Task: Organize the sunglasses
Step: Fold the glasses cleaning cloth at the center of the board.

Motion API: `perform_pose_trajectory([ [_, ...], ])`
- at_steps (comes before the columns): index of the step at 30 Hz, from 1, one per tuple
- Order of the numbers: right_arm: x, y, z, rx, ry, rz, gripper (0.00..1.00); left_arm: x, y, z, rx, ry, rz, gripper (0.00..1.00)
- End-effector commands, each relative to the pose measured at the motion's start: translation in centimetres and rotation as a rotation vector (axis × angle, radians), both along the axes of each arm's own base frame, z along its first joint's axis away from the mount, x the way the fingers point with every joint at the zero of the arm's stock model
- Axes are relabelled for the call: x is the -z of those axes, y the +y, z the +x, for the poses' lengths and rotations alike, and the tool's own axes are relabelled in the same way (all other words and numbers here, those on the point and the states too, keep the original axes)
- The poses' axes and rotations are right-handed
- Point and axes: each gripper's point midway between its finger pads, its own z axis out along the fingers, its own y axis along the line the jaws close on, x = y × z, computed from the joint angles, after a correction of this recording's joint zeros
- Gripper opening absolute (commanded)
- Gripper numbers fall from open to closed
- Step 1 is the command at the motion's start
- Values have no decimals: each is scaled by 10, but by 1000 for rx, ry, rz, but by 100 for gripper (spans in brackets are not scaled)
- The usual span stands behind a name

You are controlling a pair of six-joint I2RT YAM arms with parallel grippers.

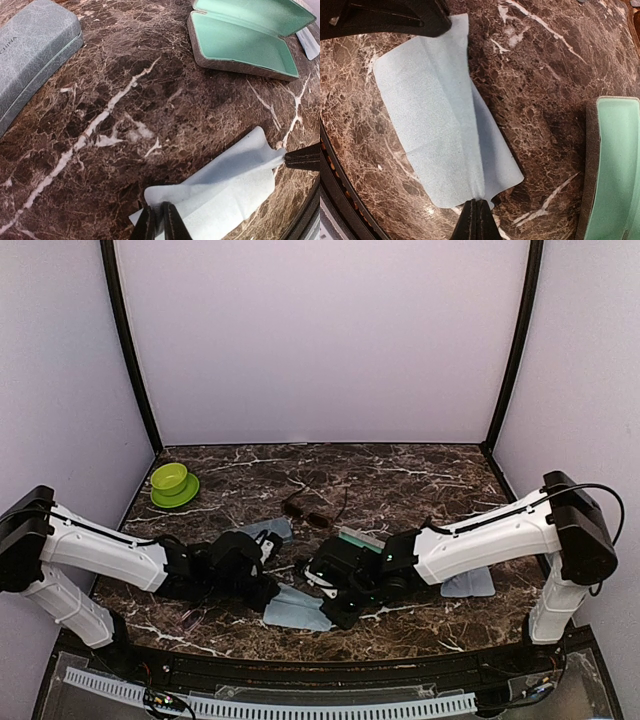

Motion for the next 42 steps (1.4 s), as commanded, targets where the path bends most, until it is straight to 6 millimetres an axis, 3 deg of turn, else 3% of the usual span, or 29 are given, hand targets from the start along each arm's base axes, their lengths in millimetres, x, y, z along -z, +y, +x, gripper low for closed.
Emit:
perform_pose_trajectory([
  [1,-10,4,-6,10,3,41,0,-8,2,-6,2,-6,-16,16],
  [12,-6,9,-14,49,21,80,0,-25,14,-16,-30,3,-94,42],
  [18,-5,12,-20,47,16,82,0,-33,19,-16,-60,-11,-132,50],
  [32,11,8,-24,70,6,47,0,-31,6,-6,-119,9,-168,58],
  [42,20,10,-36,42,22,40,0,-32,8,1,-149,-19,-160,58],
])
